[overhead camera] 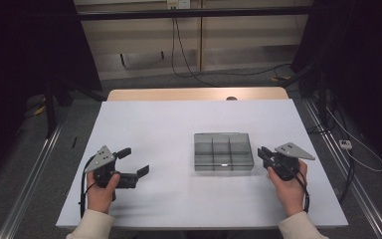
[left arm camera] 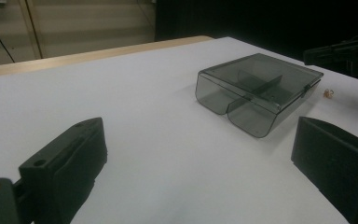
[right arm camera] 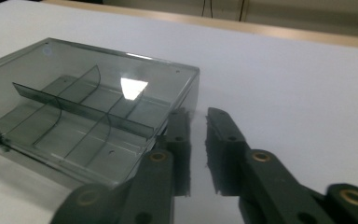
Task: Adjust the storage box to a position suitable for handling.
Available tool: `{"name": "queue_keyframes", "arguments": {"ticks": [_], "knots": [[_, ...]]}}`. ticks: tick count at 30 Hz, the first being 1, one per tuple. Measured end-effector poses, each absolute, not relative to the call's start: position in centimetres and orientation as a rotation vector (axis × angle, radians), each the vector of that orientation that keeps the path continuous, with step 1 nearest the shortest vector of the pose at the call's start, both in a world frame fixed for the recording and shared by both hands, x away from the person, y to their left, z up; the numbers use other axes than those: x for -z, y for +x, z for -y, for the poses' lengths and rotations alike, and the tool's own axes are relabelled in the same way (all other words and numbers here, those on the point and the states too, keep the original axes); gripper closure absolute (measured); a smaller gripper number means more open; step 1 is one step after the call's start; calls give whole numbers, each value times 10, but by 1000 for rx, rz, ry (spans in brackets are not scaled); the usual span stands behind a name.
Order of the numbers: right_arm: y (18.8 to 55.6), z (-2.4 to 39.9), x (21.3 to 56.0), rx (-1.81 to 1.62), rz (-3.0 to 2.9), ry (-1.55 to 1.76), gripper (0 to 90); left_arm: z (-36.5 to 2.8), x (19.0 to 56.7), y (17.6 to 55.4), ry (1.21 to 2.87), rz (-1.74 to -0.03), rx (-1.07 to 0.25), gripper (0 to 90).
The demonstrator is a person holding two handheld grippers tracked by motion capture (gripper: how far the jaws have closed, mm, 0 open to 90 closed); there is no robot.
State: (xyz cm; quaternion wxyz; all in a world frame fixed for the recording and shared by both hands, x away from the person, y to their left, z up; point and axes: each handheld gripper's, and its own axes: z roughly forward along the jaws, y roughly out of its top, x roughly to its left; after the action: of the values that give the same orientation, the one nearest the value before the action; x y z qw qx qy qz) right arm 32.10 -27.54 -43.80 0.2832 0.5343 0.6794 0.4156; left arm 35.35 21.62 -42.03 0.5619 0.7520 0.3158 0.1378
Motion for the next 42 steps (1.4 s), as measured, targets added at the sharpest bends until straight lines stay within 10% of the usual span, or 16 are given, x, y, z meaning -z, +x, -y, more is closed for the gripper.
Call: {"name": "queue_keyframes", "arguments": {"ticks": [29,42], "knots": [[346,265,458,-1027,-1958,1556,900,-175,428,376,1843,-740,-309,67],[347,256,459,-1056,-1980,1534,900,-144,436,390,1910,-779,-299,390]]}}
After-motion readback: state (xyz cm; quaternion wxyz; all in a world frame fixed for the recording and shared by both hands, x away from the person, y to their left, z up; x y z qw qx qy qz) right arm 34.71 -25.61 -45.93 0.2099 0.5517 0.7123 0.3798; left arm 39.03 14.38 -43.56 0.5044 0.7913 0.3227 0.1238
